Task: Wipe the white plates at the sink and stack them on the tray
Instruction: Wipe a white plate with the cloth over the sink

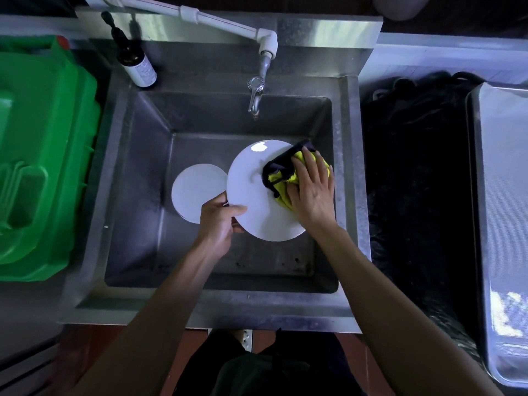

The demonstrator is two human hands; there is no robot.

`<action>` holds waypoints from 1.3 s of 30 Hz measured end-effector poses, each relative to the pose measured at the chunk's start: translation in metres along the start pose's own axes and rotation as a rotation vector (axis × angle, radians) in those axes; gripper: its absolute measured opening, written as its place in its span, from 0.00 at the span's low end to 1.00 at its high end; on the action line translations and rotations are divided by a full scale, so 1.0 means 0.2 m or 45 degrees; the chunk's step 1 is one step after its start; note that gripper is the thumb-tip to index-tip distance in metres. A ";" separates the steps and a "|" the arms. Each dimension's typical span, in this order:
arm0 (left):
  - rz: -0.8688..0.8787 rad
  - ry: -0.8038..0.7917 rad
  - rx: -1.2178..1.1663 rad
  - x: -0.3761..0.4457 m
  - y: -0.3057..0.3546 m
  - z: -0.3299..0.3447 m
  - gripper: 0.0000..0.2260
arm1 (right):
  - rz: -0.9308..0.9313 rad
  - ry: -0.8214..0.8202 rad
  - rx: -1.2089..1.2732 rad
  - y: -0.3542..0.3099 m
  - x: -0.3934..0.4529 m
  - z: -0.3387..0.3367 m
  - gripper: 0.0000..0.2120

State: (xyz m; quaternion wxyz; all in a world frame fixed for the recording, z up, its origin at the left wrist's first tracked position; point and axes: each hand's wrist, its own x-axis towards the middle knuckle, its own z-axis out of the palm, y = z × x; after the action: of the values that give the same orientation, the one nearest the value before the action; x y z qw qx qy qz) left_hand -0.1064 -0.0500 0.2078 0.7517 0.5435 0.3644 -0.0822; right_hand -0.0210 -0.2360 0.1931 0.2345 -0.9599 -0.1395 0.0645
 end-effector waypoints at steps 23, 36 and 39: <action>-0.035 -0.177 -0.006 0.01 -0.05 -0.04 0.16 | -0.287 0.001 0.033 -0.25 0.14 0.09 0.25; 0.066 -0.008 -0.083 0.10 0.05 -0.06 0.18 | 0.067 0.063 0.079 -0.02 0.20 0.05 0.27; 0.072 0.036 -0.138 0.10 0.07 -0.04 0.16 | 0.127 0.088 0.125 -0.01 0.13 0.10 0.27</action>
State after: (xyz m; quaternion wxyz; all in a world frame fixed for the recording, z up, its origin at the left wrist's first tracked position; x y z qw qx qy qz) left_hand -0.0880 -0.0312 0.2050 0.7768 0.5132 0.3634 -0.0333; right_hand -0.0013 -0.2176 0.1759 0.2827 -0.9546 -0.0798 0.0496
